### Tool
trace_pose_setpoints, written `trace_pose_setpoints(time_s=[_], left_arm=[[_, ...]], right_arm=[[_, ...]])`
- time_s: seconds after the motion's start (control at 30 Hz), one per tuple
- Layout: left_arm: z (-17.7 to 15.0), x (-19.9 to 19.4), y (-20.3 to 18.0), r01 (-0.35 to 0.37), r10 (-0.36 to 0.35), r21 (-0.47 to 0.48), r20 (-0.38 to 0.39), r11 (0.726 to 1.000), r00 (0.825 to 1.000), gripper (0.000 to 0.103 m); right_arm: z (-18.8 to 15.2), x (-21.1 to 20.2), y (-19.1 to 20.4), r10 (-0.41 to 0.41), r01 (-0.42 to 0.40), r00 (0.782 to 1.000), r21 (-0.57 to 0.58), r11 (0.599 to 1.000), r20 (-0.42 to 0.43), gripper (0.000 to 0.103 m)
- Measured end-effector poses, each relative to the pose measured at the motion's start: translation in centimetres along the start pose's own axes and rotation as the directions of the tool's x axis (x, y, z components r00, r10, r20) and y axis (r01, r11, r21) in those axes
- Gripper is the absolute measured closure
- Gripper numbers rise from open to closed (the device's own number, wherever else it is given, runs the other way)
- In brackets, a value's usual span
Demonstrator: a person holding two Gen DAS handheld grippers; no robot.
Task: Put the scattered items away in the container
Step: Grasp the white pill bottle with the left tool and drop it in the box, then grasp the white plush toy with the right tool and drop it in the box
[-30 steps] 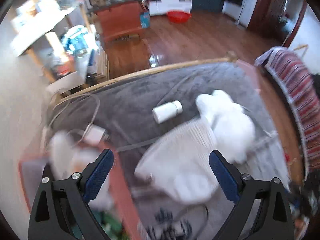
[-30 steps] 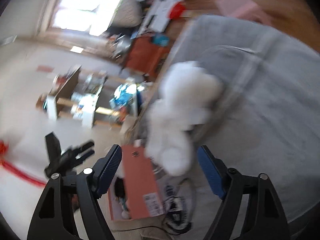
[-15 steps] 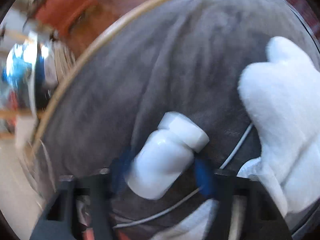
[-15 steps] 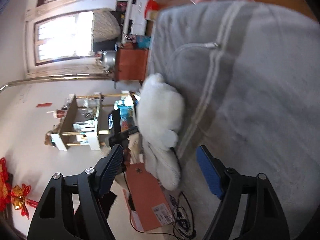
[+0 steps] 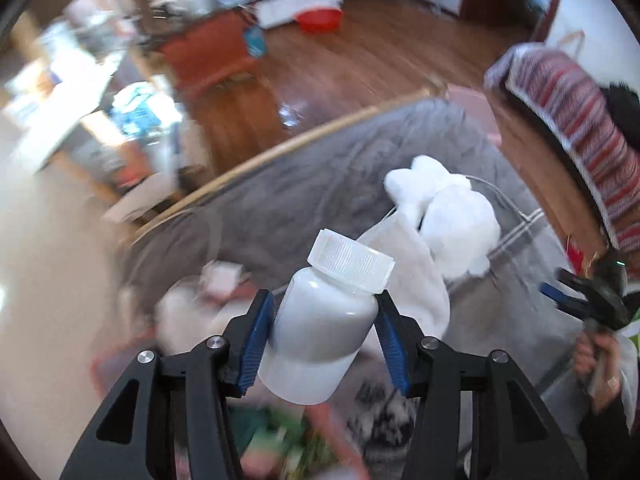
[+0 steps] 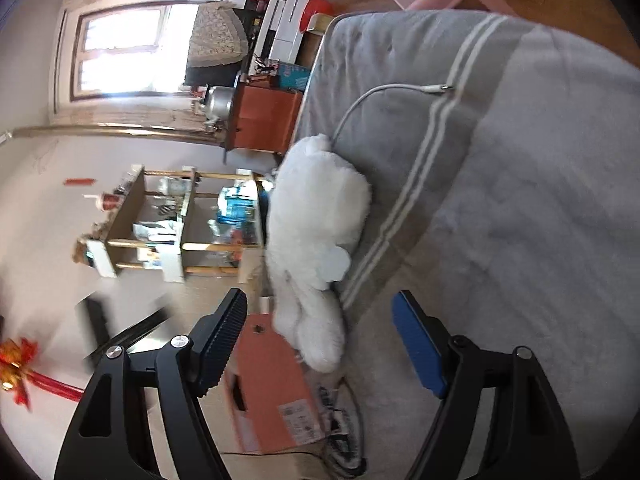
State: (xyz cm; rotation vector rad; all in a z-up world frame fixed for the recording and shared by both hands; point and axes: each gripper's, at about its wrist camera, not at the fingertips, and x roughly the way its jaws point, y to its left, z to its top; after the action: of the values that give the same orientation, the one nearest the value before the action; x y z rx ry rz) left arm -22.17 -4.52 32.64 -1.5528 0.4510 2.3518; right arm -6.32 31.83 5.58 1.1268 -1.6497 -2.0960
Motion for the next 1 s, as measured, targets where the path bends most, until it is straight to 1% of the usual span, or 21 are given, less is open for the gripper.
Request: trace_pose_setpoints(time_s=[0.07,0.1,0.13,0.2,0.23,0.27,0.3,0.33,0.37,0.47,0.57,0.6,0.67,0.73,0.8,0.83,0.87,0.9,0.93,1.0], left_arm=[[-3.8,-4.0,2.6,-0.023,0.025,-0.050,0.031,0.998,0.999,0.054],[-5.5,-5.4,4.0,-0.036,0.040,-0.078,0.041,0.996,0.998,0.054],[-7.0,-6.1,5.3,-0.050,0.055,-0.106,0.050,0.993,0.997,0.054],[-9.9,-6.8,8.0,-0.097,0.110,-0.176,0.065,0.980,0.992,0.053],[-11.1,-6.5,9.2,-0.130,0.145,-0.210,0.057,0.969,0.988,0.049],[-12.3,-6.0,10.5,-0.159,0.174,-0.244,0.040,0.957,0.984,0.035],[-13.4,-5.6,11.5,-0.175,0.190,-0.274,0.032,0.946,0.981,0.028],[-14.2,-5.1,12.3,-0.176,0.194,-0.300,0.032,0.938,0.981,0.019],[-15.2,-4.7,13.0,-0.156,0.178,-0.330,0.038,0.931,0.983,0.018],[-17.2,-3.4,13.8,-0.054,0.082,-0.375,0.059,0.925,0.995,0.018],[-18.3,-2.2,13.7,-0.003,0.034,-0.383,0.073,0.924,0.997,0.018],[-18.3,-1.6,13.5,0.013,0.019,-0.383,0.078,0.923,0.997,0.018],[-18.5,-0.8,13.1,0.058,-0.023,-0.389,0.094,0.920,0.995,0.018],[-18.2,0.2,12.2,0.109,-0.070,-0.404,0.111,0.908,0.991,0.018],[-17.8,1.7,11.4,0.184,-0.141,-0.416,0.132,0.890,0.981,0.018],[-17.5,2.1,10.9,0.212,-0.169,-0.418,0.139,0.883,0.976,0.018],[-16.8,2.9,10.2,0.239,-0.196,-0.415,0.145,0.878,0.970,0.018],[-16.1,3.6,9.5,0.258,-0.214,-0.411,0.152,0.874,0.965,0.018],[-15.4,4.1,8.9,0.276,-0.230,-0.405,0.158,0.872,0.960,0.018],[-13.8,5.3,7.4,0.323,-0.278,-0.385,0.170,0.864,0.945,0.018]], right_arm=[[-1.0,0.1,0.0,-0.035,0.035,0.999,-0.004,0.999,-0.015,0.027],[-1.7,0.0,0.1,-0.040,0.040,0.999,-0.003,0.999,-0.024,0.027],[-2.5,0.1,0.5,-0.040,0.040,0.999,-0.005,0.999,-0.034,0.027],[-4.1,0.1,1.4,-0.035,0.034,0.998,-0.018,0.999,-0.045,0.027],[-4.9,0.1,1.8,-0.030,0.028,0.998,-0.027,0.999,-0.051,0.027],[-5.7,0.3,2.3,-0.023,0.020,0.998,-0.041,0.999,-0.059,0.027],[-6.5,0.5,2.9,-0.014,0.009,0.997,-0.058,0.998,-0.070,0.027],[-7.4,0.8,3.5,-0.008,0.002,0.996,-0.079,0.997,-0.084,0.027],[-8.2,1.1,4.1,-0.010,0.000,0.995,-0.098,0.995,-0.099,0.027],[-9.0,2.8,4.7,-0.017,0.000,0.991,-0.122,0.993,-0.135,0.027],[-8.6,5.5,4.8,-0.040,0.019,0.986,-0.132,0.991,-0.161,0.027],[-8.2,6.6,4.9,-0.061,0.037,0.984,-0.145,0.989,-0.169,0.027],[-7.4,8.0,5.1,-0.100,0.073,0.983,-0.172,0.982,-0.152,0.027],[-5.4,8.9,4.8,-0.106,0.089,0.990,-0.173,0.981,-0.090,0.027],[-3.8,9.3,3.9,-0.083,0.078,0.996,-0.114,0.990,-0.041,0.026],[-2.6,9.4,2.9,-0.069,0.068,0.998,-0.062,0.996,-0.005,0.017],[-1.8,9.7,2.0,-0.056,0.056,0.998,-0.010,0.998,0.021,0.012],[-0.9,10.2,1.1,-0.036,0.033,0.998,0.051,0.998,0.043,0.004],[0.0,10.9,0.1,0.002,-0.009,0.998,0.115,0.993,0.065,0.001],[1.5,12.4,-0.9,0.051,-0.070,0.993,0.186,0.980,0.108,0.001]])
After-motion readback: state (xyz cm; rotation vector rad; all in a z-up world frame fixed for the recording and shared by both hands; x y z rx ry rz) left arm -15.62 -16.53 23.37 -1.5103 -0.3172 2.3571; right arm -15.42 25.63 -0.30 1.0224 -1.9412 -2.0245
